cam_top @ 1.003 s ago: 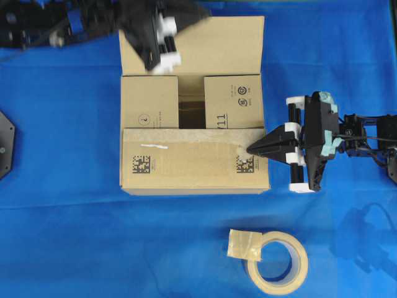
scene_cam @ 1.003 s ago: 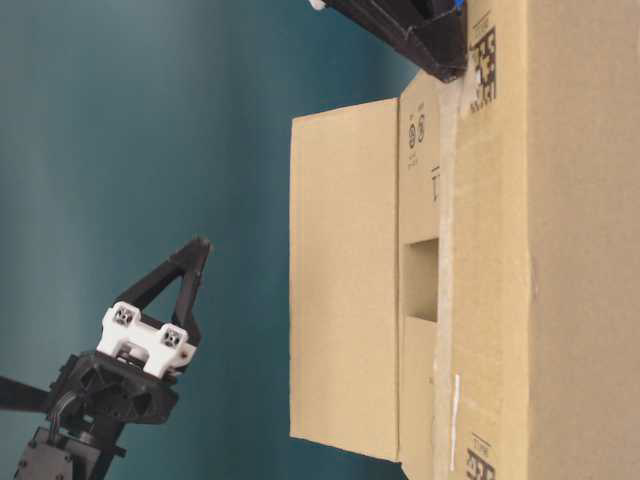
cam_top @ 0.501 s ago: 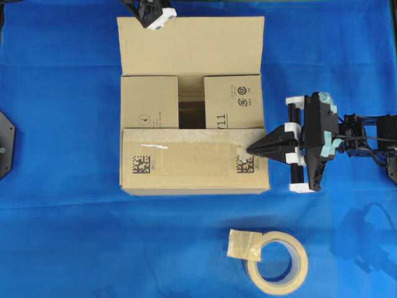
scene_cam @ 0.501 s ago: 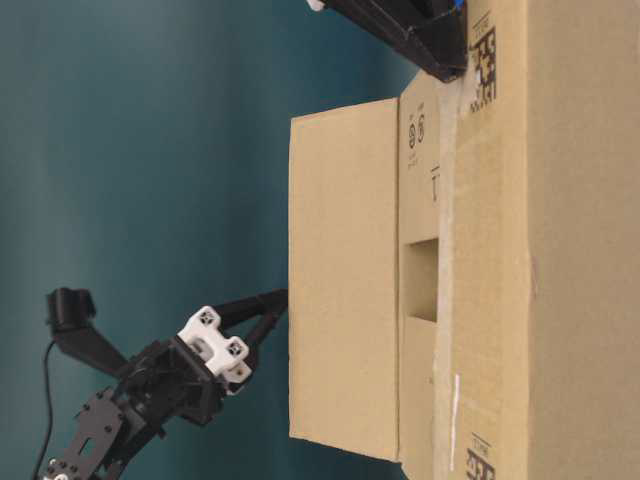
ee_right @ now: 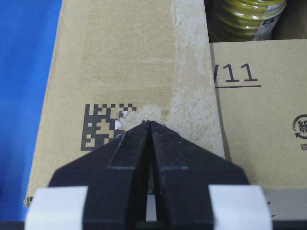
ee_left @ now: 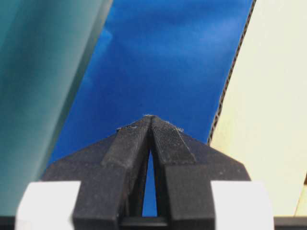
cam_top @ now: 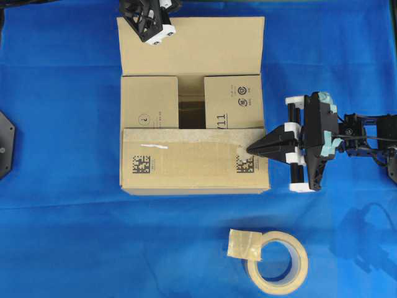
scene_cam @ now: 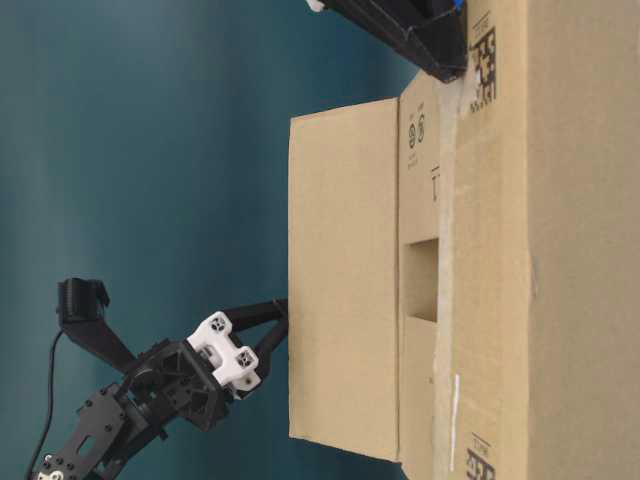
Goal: Close the cardboard box.
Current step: 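Fold the back top flap forward with the left gripper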
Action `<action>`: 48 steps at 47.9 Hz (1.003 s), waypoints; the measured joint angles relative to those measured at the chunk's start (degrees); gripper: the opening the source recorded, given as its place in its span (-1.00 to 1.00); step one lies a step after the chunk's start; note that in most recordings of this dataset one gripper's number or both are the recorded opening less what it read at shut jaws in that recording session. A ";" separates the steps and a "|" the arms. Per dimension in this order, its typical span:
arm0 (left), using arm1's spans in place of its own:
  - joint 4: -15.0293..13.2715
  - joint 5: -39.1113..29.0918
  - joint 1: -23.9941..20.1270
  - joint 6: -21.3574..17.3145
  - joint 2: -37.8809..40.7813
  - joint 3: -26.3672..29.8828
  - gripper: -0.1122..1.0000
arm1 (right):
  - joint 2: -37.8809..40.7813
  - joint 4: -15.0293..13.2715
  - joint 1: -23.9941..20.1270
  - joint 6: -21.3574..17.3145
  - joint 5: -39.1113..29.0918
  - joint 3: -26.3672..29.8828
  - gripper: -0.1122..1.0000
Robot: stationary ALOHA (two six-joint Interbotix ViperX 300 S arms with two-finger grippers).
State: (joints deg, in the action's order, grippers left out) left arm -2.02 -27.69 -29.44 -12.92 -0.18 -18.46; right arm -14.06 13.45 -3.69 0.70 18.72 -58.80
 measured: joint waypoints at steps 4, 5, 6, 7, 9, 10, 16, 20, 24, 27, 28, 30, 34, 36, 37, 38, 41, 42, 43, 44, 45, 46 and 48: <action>0.00 -1.05 0.18 0.00 0.00 0.00 -0.80 | 0.00 0.00 0.00 0.00 0.09 0.00 -0.80; 0.00 -1.23 0.26 0.00 0.00 0.00 -0.80 | 0.00 0.00 0.00 0.00 0.09 0.00 -0.80; 0.00 -1.49 0.35 0.00 0.00 0.00 -0.80 | -0.09 0.00 0.00 0.00 0.09 0.00 -0.80; 0.00 -1.67 0.44 0.00 0.09 0.09 -0.80 | 0.00 0.00 0.00 0.00 0.09 0.00 -0.80; 0.00 -2.11 0.53 0.18 0.00 0.26 -0.80 | 0.00 0.00 0.00 0.00 0.18 0.00 -0.80; 0.00 -2.29 0.53 0.26 0.00 0.35 -0.80 | -0.09 0.00 0.00 0.00 0.18 0.00 -0.80; 0.00 -2.99 1.05 1.05 -0.26 0.97 -0.80 | 0.00 0.00 0.09 0.00 0.53 0.00 -0.80; 0.00 -3.69 1.67 1.41 -0.88 1.05 -0.80 | 0.00 0.00 0.09 0.00 0.62 0.00 -0.80; 0.00 -4.83 2.37 1.85 -1.49 1.14 -0.80 | 0.00 0.00 0.18 0.00 0.70 0.00 -0.80; 0.09 -5.89 3.08 2.29 -2.02 1.14 -0.80 | 0.00 0.00 0.26 0.00 0.70 0.00 -0.80; 0.00 -6.24 3.34 2.29 -2.29 1.14 -0.80 | 0.00 -0.09 0.35 0.00 0.70 0.00 -0.80; 0.00 -6.94 3.87 2.37 -2.72 1.23 -0.80 | 0.00 0.00 0.53 0.00 0.70 0.00 -0.80; 0.00 -7.91 4.92 2.64 -3.43 1.23 -0.80 | 0.00 0.00 0.70 0.00 0.70 0.00 -0.80; 0.09 -8.35 5.71 2.72 -3.87 1.14 -0.80 | 0.00 -0.09 0.79 0.00 0.70 0.00 -0.80; 0.00 -8.53 6.06 2.64 -4.13 1.05 -0.80 | 0.00 0.00 0.88 0.00 0.70 0.00 -0.80; 0.00 -8.61 6.50 2.72 -4.39 0.97 -0.80 | 0.00 0.00 0.97 0.00 0.70 0.00 -0.80; -0.09 -8.79 7.73 2.81 -5.01 0.35 -0.80 | 0.00 0.00 1.05 0.00 0.70 0.00 -0.80; -0.09 -8.79 8.17 2.90 -5.27 0.18 -0.80 | 0.00 0.00 1.14 0.00 0.70 0.00 -0.80; -0.09 -8.79 8.61 3.08 -5.45 -0.09 -0.80 | 0.00 -0.09 1.23 -0.09 0.70 0.00 -0.80; -0.09 -8.79 9.05 3.34 -5.62 -0.26 -0.80 | 0.00 0.00 1.32 0.00 0.70 0.00 -0.80; -0.09 -8.96 9.67 3.52 -5.80 -0.53 -0.80 | 0.00 -0.09 1.32 0.00 0.70 0.00 -0.80; -0.09 -8.96 10.11 3.87 -5.98 -0.70 -0.80 | 0.00 0.00 1.41 0.00 0.70 0.00 -0.80; -0.09 -8.96 11.16 4.75 -6.24 -1.23 -0.80 | 0.00 0.00 1.41 0.00 0.70 0.00 -0.80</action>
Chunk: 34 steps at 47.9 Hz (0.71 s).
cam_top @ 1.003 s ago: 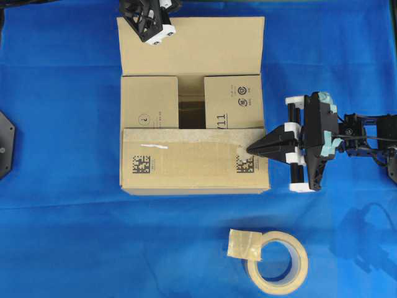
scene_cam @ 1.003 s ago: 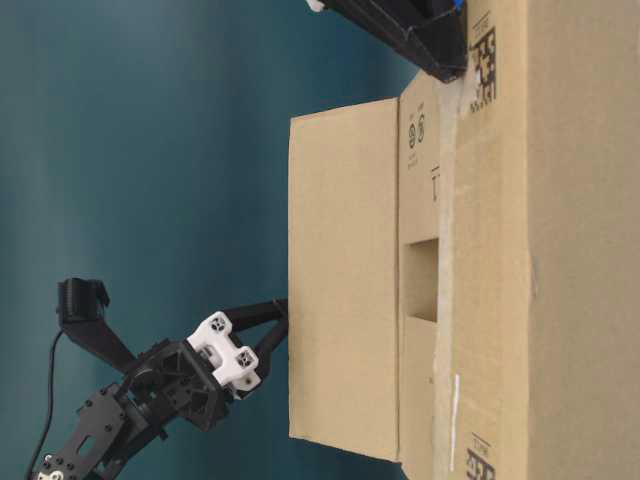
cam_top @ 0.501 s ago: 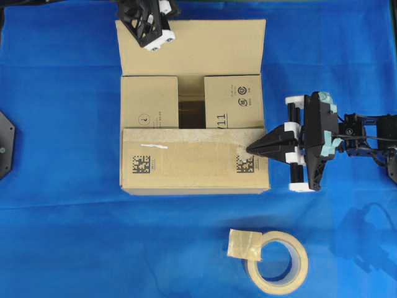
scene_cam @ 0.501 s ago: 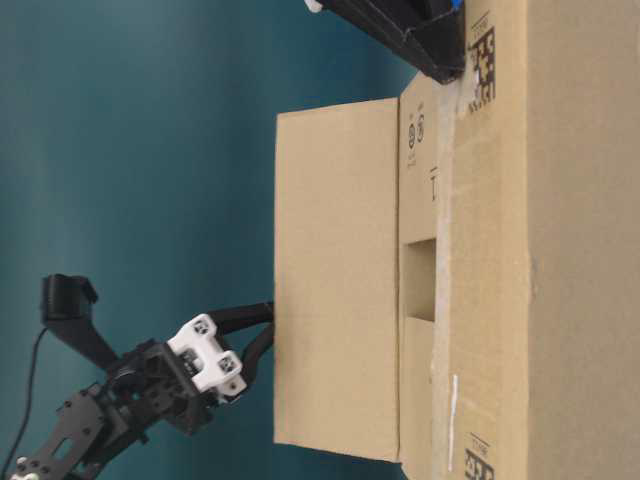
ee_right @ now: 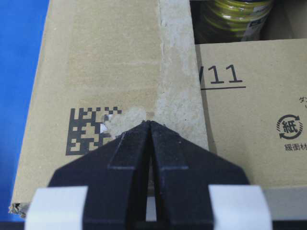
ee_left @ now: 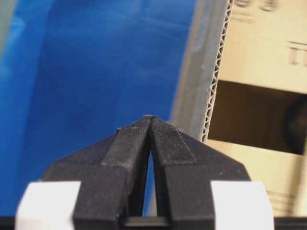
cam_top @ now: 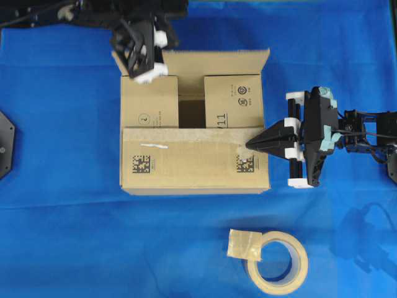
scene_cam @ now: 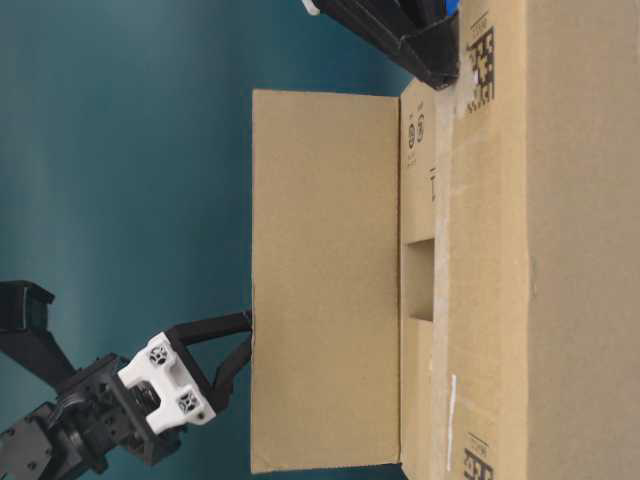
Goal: Close the cardboard box.
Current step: 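Fold the back top flap forward with the left gripper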
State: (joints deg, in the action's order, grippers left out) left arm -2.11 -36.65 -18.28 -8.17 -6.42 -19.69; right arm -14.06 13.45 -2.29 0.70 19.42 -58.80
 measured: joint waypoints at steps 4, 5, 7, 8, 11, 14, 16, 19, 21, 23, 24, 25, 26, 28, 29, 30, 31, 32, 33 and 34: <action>0.00 -0.09 2.20 1.76 -0.53 -1.14 -0.80 | 0.00 0.00 0.09 0.00 0.09 0.00 -0.80; 0.00 0.00 2.72 2.20 -0.70 -1.41 -0.80 | 0.00 -0.09 0.09 0.00 0.00 0.00 -0.80; 0.00 0.18 3.78 2.90 -1.05 -1.93 -0.80 | 0.00 0.00 0.18 0.00 0.09 0.00 -0.80; 0.00 0.18 4.22 3.16 -1.23 -2.20 -0.80 | 0.00 0.00 0.18 0.00 0.00 0.00 -0.80; 0.00 0.44 5.63 4.22 -1.85 -3.34 -0.80 | 0.00 0.00 0.35 0.00 0.09 0.00 -0.80; 0.00 1.32 7.03 5.36 -2.37 -4.75 -0.80 | 0.00 0.00 0.35 0.00 0.09 0.00 -0.80; 0.00 1.93 7.91 6.06 -2.81 -5.62 -0.80 | 0.00 0.00 0.35 0.09 0.09 0.00 -0.80; 0.00 3.78 9.14 7.21 -3.43 -7.29 -0.80 | 0.00 0.00 0.44 0.09 0.00 0.00 -0.80; 0.00 5.54 9.93 8.00 -3.69 -8.79 -0.80 | 0.00 0.00 0.44 0.09 0.09 0.00 -0.80; -0.09 7.21 10.46 8.79 -4.04 -10.20 -0.80 | 0.00 0.00 0.44 0.09 0.09 0.00 -0.80; -0.09 8.17 10.63 8.96 -4.13 -10.99 -0.80 | 0.00 0.00 0.44 0.09 0.09 0.00 -0.80; 0.00 9.14 10.81 9.32 -4.22 -11.69 -0.80 | 0.00 0.00 0.44 0.00 0.09 0.00 -0.80; -0.09 10.11 10.99 9.93 -4.31 -12.66 -0.80 | 0.00 0.00 0.44 0.09 0.09 0.00 -0.80; -0.09 12.22 11.16 10.63 -4.57 -14.41 -0.80 | 0.00 0.00 0.53 0.09 0.09 0.00 -0.80; 0.00 13.27 11.25 11.16 -4.75 -15.21 -0.80 | 0.00 0.00 0.53 0.09 0.09 0.00 -0.80; -0.09 14.15 11.34 11.78 -4.75 -15.91 -0.80 | 0.00 0.00 0.53 0.09 0.09 0.00 -0.80; 0.00 15.12 11.43 12.39 -4.92 -16.70 -0.80 | 0.00 0.00 0.53 0.09 0.09 0.00 -0.80; -0.09 15.91 11.43 12.83 -5.01 -17.31 -0.80 | 0.00 0.00 0.53 0.09 0.09 0.00 -0.80; -0.09 16.88 11.51 13.36 -5.10 -17.93 -0.80 | 0.00 0.00 0.62 0.09 0.09 0.00 -0.80; 0.00 17.58 11.51 13.80 -5.19 -18.63 -0.80 | 0.00 0.00 0.62 0.09 0.00 0.00 -0.80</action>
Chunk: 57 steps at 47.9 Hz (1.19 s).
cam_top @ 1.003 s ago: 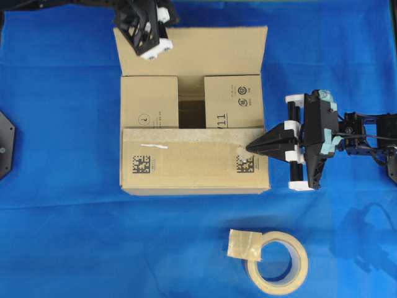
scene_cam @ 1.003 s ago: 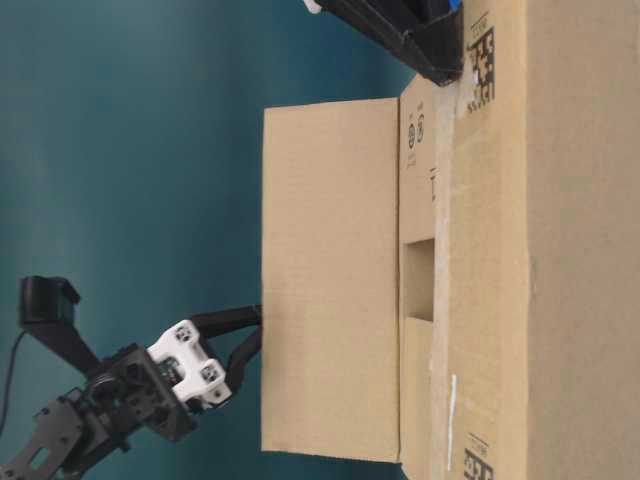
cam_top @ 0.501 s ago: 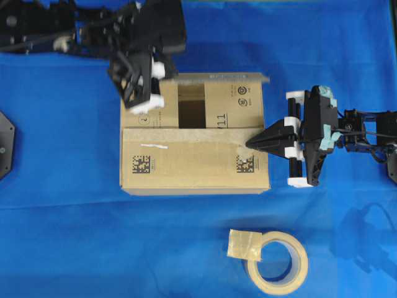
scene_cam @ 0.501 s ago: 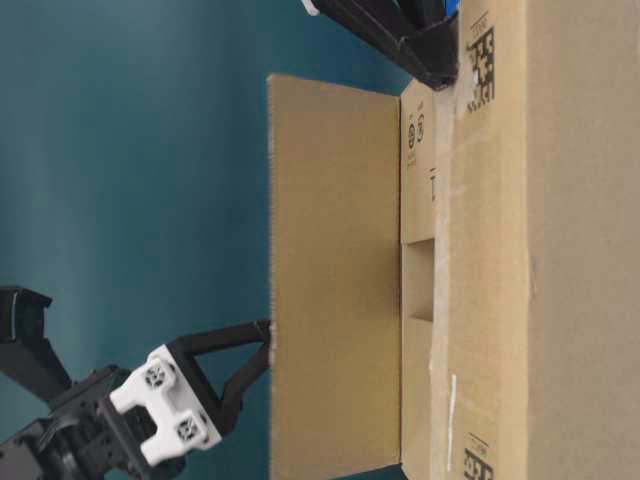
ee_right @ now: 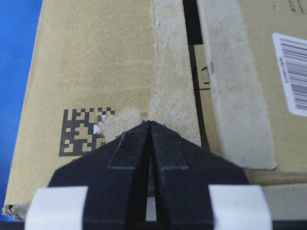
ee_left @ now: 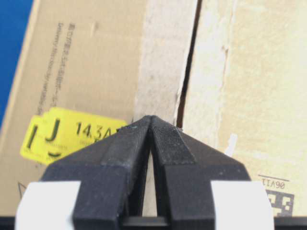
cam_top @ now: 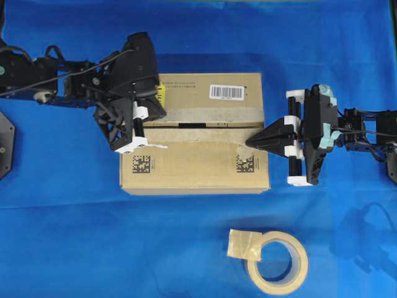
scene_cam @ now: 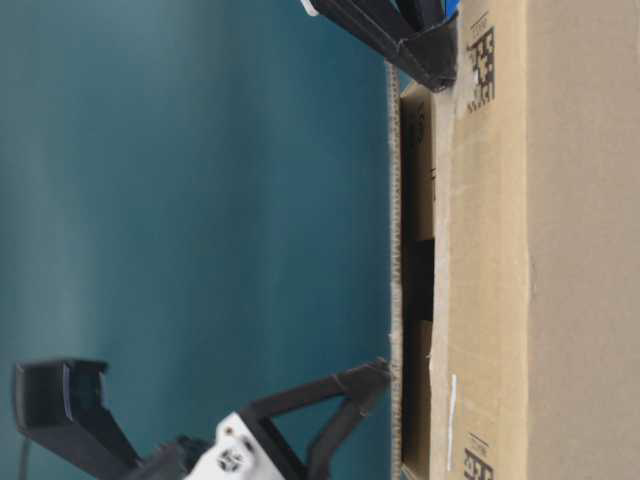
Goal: Close the cardboard box.
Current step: 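Fold the back top flap forward with the left gripper, then press both grippers on the closed top flaps at the seam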
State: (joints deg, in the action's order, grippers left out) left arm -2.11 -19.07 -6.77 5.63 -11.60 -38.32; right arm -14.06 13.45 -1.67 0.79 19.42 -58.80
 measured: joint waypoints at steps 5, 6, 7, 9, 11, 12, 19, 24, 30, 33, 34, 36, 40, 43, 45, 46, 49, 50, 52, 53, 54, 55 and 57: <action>0.00 3.78 0.53 1.93 -0.44 -3.16 -0.80 | 0.00 0.00 0.18 0.00 0.09 0.09 -0.80; 0.00 4.48 0.62 2.29 -0.44 -3.69 -0.80 | 0.00 -0.09 0.35 0.00 0.09 0.09 -0.80; -0.09 5.19 0.70 2.55 -0.44 -4.31 -0.80 | 0.00 0.00 0.44 0.00 0.18 0.09 -0.80; 0.00 6.50 0.88 3.08 -0.53 -5.36 -0.80 | 0.00 0.00 0.62 0.00 0.26 0.09 -0.80; -0.09 7.73 1.05 3.52 -0.70 -6.15 -0.80 | 0.00 0.00 0.79 0.00 0.35 0.09 -0.80; -0.09 8.26 1.14 3.78 -0.79 -6.50 -0.80 | 0.00 0.00 0.97 0.00 0.44 0.09 -0.80; -0.09 11.25 1.32 4.66 -1.23 -7.91 -0.80 | 0.00 -0.09 2.11 0.00 0.62 0.09 -0.80; -0.09 12.22 1.49 4.75 -1.41 -8.44 -0.80 | 0.00 0.00 2.81 -0.09 0.62 0.09 -0.80; 0.00 12.66 1.41 4.75 -1.41 -8.70 -0.80 | 0.00 0.00 3.52 0.00 0.62 0.09 -0.80; 0.00 12.66 1.41 4.83 -1.41 -8.70 -0.80 | 0.00 0.00 3.78 0.00 0.70 0.09 -0.80; 0.00 12.66 1.41 4.83 -1.41 -8.70 -0.80 | 0.00 -0.09 3.78 0.00 0.70 0.00 -0.80; -0.09 12.66 1.49 4.75 -1.41 -8.70 -0.80 | 0.00 0.00 3.87 0.00 0.62 0.09 -0.80; 0.00 12.83 1.49 4.75 -1.41 -8.70 -0.80 | 0.00 0.00 3.78 -0.09 0.70 0.09 -0.80; 0.00 12.92 1.58 4.75 -1.41 -8.79 -0.80 | 0.00 0.00 3.87 0.00 0.62 0.09 -0.80; -0.09 13.10 1.76 4.75 -1.49 -8.88 -0.80 | 0.00 0.00 3.78 0.00 0.62 0.09 -0.80; -0.09 13.27 1.76 4.75 -1.49 -8.88 -0.80 | 0.00 0.00 3.87 0.00 0.62 0.09 -0.80; 0.00 14.33 2.11 4.75 -1.76 -9.49 -0.80 | 0.00 0.00 3.87 0.00 0.62 0.00 -0.80; -0.09 14.85 2.20 4.57 -1.93 -9.67 -0.80 | 0.00 0.00 3.78 -0.09 0.62 0.00 -0.80; -0.09 16.26 2.37 4.31 -2.20 -10.20 -0.80 | 0.09 0.00 3.87 0.00 0.70 0.09 -0.80; -0.09 17.05 2.55 4.13 -2.64 -10.63 -0.80 | 0.09 -0.09 3.87 -0.09 0.62 0.09 -0.80; -0.09 17.93 2.64 3.96 -2.81 -10.99 -0.80 | 0.18 0.00 3.78 -0.09 0.62 0.09 -0.80; 0.00 18.72 2.90 3.87 -3.08 -11.34 -0.80 | 0.18 0.00 3.87 -0.09 0.70 0.09 -0.80; 0.00 21.27 3.34 3.52 -3.60 -12.57 -0.80 | 0.26 -0.09 3.87 -0.09 0.70 0.09 -0.80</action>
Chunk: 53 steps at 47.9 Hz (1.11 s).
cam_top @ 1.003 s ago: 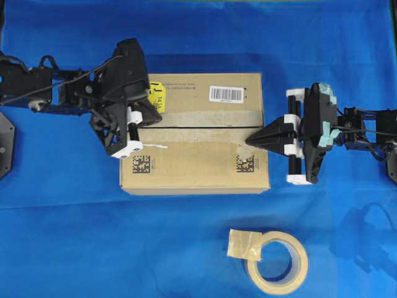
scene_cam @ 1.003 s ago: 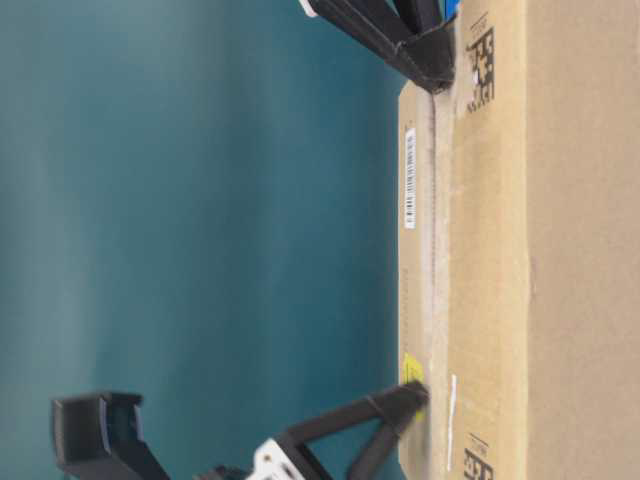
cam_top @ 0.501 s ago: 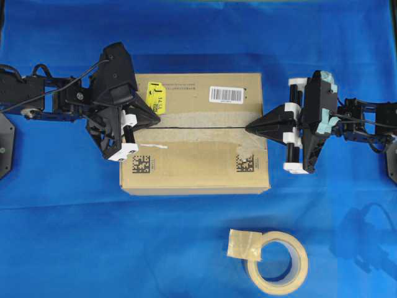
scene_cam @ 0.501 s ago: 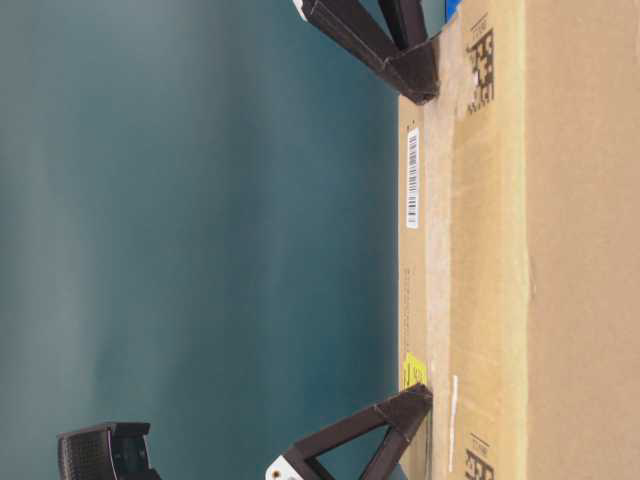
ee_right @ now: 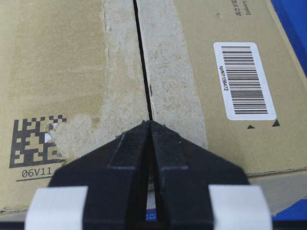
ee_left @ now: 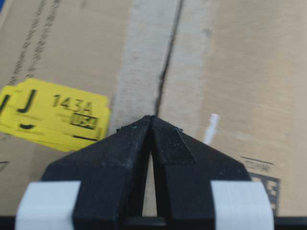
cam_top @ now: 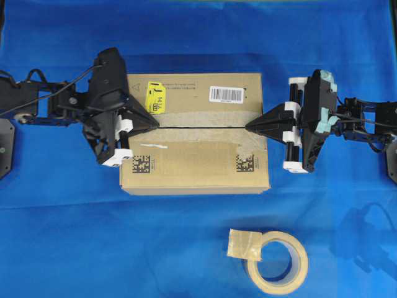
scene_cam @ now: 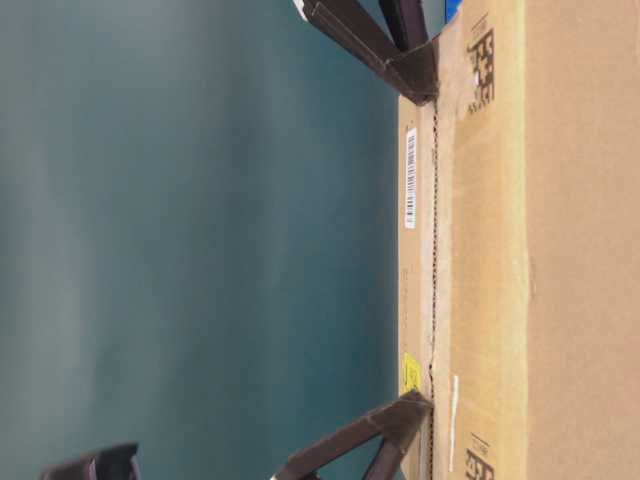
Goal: Close the cardboard box.
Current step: 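Press both grippers on the closed top flaps at the seam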
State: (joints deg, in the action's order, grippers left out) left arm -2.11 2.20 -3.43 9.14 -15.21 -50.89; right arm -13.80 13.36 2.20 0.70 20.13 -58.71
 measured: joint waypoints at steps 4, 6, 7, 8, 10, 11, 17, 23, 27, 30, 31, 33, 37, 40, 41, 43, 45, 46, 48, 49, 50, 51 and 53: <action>0.00 6.68 0.88 -0.79 -1.32 -2.90 -0.80 | 0.00 0.09 0.00 0.00 0.09 0.00 -0.80; 0.00 10.55 1.23 -1.23 -1.76 -4.57 -0.80 | 0.00 0.09 0.00 0.00 0.09 0.00 -0.80; 0.00 12.30 1.32 -1.32 -2.02 -5.36 -0.80 | 0.09 0.09 0.00 0.00 0.09 -0.09 -0.80; 0.00 14.06 1.41 -1.41 -2.11 -6.15 -0.80 | 0.09 0.09 0.00 0.00 0.09 0.00 -0.80; 0.00 18.37 1.41 -1.67 -2.20 -8.09 -0.80 | 0.09 0.09 0.00 0.00 0.00 0.00 -0.80; 0.00 20.13 1.41 -1.76 -2.20 -8.70 -0.80 | 0.00 0.09 0.00 0.00 0.09 0.00 -0.80; 0.00 29.53 1.41 -2.11 -1.23 -13.01 -0.80 | 0.09 0.09 0.00 0.00 0.09 0.00 -0.80; 0.00 34.28 1.32 -3.16 0.79 -15.29 -0.80 | 0.09 0.09 0.09 -0.09 0.09 0.00 -0.80; 0.00 35.24 0.97 -3.43 2.37 -15.64 -0.80 | 0.09 0.09 0.09 -0.18 0.18 0.00 -0.80; 0.00 35.60 0.88 -3.52 3.25 -15.64 -0.80 | 0.09 0.09 0.09 -0.26 0.26 0.00 -0.80; 0.00 35.68 0.79 -3.43 3.52 -15.56 -0.80 | 0.18 0.09 0.09 -0.26 0.26 0.00 -0.80; 0.00 35.77 0.62 -3.43 4.04 -15.56 -0.80 | 0.09 0.09 0.09 -0.26 0.35 0.00 -0.80; 0.09 35.95 0.53 -3.52 5.01 -15.56 -0.80 | 0.18 0.09 0.09 -0.26 0.35 -0.09 -0.80; 0.09 36.39 0.53 -3.52 5.63 -15.56 -0.80 | 0.18 0.09 0.09 -0.26 0.35 0.00 -0.80; 0.00 36.47 0.53 -3.52 5.80 -15.56 -0.80 | 0.18 0.09 0.09 -0.18 0.44 0.00 -0.80; 0.00 36.47 0.53 -3.60 5.89 -15.47 -0.80 | 0.18 0.09 0.09 -0.18 0.44 0.00 -0.80; 0.00 36.56 0.53 -3.52 5.89 -15.47 -0.80 | 0.18 0.09 0.09 -0.18 0.44 -0.09 -0.80; 0.00 36.56 0.53 -3.52 6.06 -15.47 -0.80 | 0.18 0.09 0.09 -0.18 0.44 -0.09 -0.80; 0.00 36.56 0.53 -3.52 6.15 -15.47 -0.80 | 0.18 0.09 0.09 -0.18 0.44 0.00 -0.80; 0.09 36.56 0.53 -3.52 6.24 -15.47 -0.80 | 0.18 0.09 0.09 -0.18 0.44 0.00 -0.80; 0.09 36.56 0.53 -3.52 6.24 -15.47 -0.80 | 0.18 0.09 0.09 -0.18 0.44 0.00 -0.80; 0.09 36.56 0.53 -3.52 6.24 -15.38 -0.80 | 0.18 0.09 0.09 -0.18 0.53 0.00 -0.80; 0.09 36.47 0.53 -3.52 6.33 -15.38 -0.80 | 0.18 0.09 0.09 -0.18 0.44 0.00 -0.80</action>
State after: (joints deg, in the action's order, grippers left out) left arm -2.02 38.67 -2.90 5.63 -8.88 -66.27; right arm -13.62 13.45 2.29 0.53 20.57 -58.71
